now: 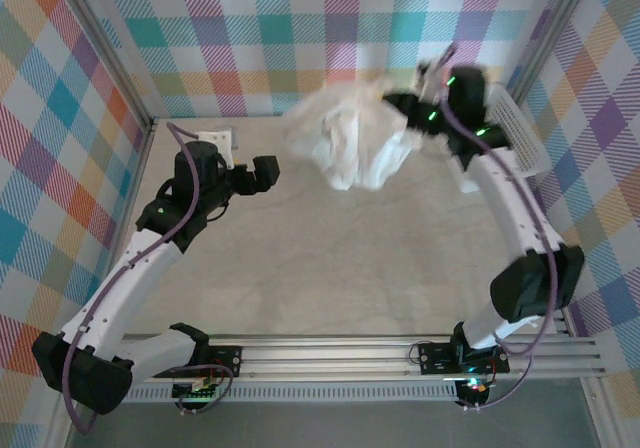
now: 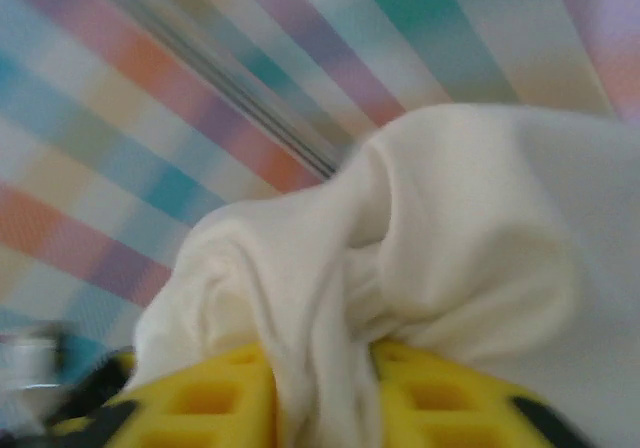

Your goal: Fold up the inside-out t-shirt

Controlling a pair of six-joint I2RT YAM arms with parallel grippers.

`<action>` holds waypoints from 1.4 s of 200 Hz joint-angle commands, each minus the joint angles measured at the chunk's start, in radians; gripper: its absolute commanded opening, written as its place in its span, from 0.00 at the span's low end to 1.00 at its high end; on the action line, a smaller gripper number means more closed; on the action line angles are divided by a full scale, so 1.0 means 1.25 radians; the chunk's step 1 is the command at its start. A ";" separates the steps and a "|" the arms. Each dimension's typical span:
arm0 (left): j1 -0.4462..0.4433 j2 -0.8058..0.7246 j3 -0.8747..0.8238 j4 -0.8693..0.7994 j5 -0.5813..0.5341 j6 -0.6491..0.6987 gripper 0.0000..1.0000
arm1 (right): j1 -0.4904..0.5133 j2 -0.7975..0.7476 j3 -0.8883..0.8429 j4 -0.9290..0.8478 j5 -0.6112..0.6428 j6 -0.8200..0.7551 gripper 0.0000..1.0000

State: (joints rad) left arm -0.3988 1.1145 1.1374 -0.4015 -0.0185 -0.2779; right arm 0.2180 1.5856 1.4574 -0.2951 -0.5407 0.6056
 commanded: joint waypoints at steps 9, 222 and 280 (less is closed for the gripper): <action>-0.006 0.041 0.023 -0.131 -0.082 -0.048 1.00 | 0.003 -0.022 -0.253 -0.062 0.121 0.116 0.53; 0.193 0.610 0.259 -0.116 0.020 -0.323 0.96 | 0.105 -0.131 -0.375 0.032 0.330 -0.048 0.00; 0.223 0.757 0.337 -0.083 0.128 -0.312 0.93 | 0.100 -0.193 -0.446 0.034 0.342 -0.032 0.00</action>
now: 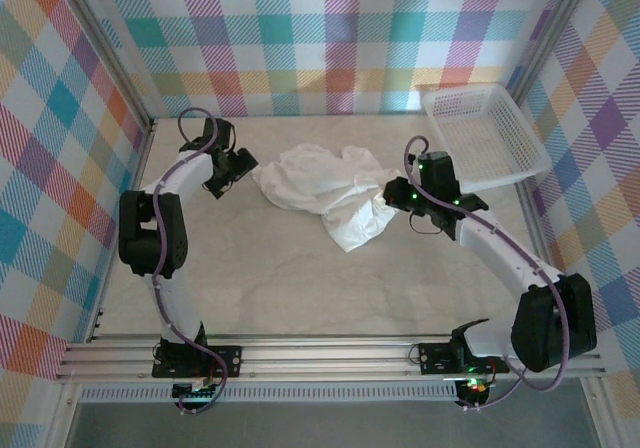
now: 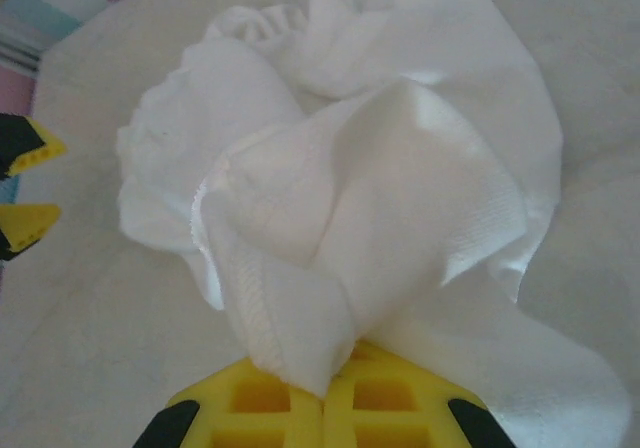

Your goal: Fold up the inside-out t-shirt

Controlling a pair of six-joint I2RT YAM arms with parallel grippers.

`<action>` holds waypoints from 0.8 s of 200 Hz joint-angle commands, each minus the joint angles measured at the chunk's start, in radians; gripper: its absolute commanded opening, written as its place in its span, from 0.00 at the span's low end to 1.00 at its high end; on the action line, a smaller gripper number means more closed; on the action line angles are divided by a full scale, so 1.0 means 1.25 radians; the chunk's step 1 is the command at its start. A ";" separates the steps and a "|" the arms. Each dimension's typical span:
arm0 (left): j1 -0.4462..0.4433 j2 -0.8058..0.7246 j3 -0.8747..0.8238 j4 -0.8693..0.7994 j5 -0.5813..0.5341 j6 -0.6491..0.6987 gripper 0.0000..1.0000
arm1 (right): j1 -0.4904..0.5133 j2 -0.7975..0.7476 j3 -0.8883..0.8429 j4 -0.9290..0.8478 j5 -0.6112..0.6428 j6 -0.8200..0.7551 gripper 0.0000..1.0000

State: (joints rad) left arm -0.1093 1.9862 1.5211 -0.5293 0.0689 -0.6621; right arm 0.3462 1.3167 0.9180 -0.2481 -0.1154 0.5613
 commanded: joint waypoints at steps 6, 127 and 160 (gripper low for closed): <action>-0.009 0.071 0.040 0.028 0.053 -0.007 0.92 | -0.003 0.024 -0.013 -0.002 -0.010 0.002 0.00; 0.004 -0.168 0.373 -0.172 -0.005 0.065 0.00 | -0.119 -0.134 0.281 -0.123 0.142 -0.062 0.00; 0.003 -0.358 0.440 -0.220 -0.104 0.126 0.00 | -0.140 -0.132 0.413 -0.103 0.130 -0.113 0.00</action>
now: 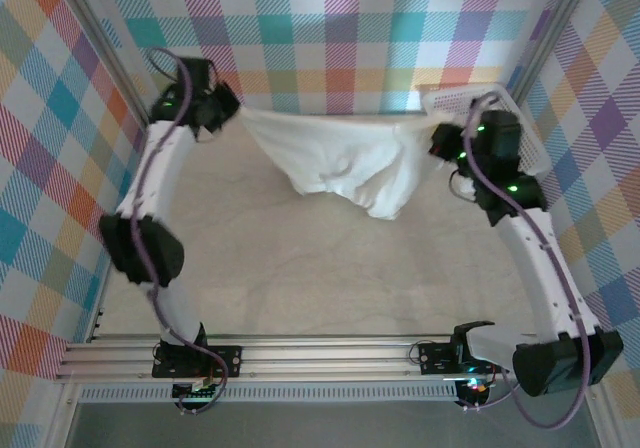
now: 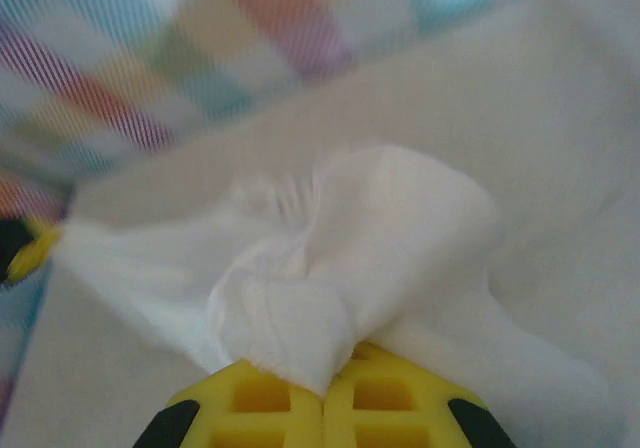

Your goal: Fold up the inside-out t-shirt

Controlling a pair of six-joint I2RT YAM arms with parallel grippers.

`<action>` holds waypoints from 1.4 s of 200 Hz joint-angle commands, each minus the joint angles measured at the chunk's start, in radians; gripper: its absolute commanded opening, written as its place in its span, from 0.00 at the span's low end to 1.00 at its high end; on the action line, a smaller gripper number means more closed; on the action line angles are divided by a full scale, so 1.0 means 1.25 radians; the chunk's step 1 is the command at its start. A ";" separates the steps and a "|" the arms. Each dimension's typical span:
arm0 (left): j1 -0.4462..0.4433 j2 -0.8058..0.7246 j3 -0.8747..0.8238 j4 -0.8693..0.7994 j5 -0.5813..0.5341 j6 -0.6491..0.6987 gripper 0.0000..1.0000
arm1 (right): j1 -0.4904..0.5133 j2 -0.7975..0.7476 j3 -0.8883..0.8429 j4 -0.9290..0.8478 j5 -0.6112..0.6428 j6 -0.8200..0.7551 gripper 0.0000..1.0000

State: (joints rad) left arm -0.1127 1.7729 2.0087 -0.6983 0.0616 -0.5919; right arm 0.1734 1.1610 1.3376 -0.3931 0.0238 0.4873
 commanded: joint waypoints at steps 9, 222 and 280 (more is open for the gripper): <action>0.006 -0.233 0.040 -0.083 -0.112 0.082 0.00 | -0.001 -0.003 0.104 0.008 0.002 -0.059 0.00; -0.337 -0.592 -0.633 -0.002 0.405 0.277 0.00 | -0.002 -0.383 -0.490 -0.120 0.241 0.271 0.23; -0.336 -0.721 -0.743 0.121 0.198 0.365 0.99 | -0.002 -0.386 -0.544 -0.031 0.203 0.201 0.65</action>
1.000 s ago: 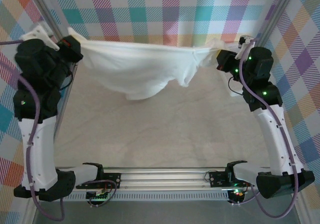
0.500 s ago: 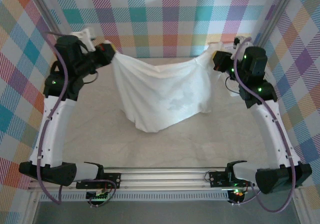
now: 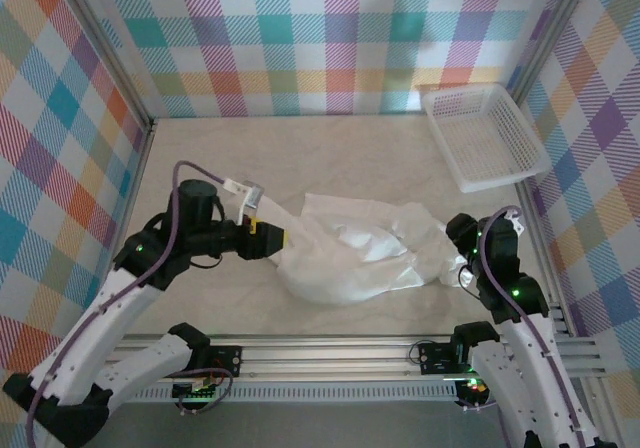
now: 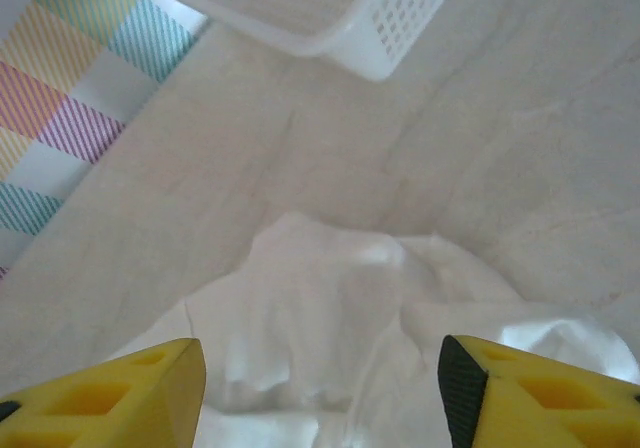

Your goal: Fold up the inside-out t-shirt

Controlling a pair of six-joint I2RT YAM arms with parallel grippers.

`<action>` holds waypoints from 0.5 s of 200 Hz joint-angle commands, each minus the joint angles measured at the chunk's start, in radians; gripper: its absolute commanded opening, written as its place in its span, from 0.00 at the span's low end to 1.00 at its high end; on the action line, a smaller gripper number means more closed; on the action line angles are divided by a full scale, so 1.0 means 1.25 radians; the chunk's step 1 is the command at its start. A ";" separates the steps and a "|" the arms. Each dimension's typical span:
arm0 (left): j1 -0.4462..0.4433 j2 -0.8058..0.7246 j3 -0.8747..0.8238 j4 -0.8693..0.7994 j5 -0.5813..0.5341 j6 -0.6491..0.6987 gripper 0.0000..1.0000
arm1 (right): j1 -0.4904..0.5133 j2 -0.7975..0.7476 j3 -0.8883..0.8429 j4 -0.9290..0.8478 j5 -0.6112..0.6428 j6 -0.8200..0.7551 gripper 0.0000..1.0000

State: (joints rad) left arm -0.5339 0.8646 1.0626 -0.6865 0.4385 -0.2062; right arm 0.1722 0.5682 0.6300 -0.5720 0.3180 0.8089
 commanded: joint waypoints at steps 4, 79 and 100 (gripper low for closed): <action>0.001 0.019 0.019 0.130 -0.114 0.058 1.00 | -0.001 0.125 0.036 0.112 -0.048 -0.070 0.66; 0.004 0.709 0.379 -0.016 -0.304 -0.109 0.88 | -0.046 0.563 0.186 -0.119 -0.162 -0.001 0.84; 0.007 0.871 0.493 -0.072 -0.355 -0.139 0.81 | -0.073 0.546 0.129 -0.114 -0.197 0.005 0.85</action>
State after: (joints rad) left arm -0.5335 1.8011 1.5597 -0.6292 0.1055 -0.3016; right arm 0.1143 1.2785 0.8486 -0.6540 0.1513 0.7784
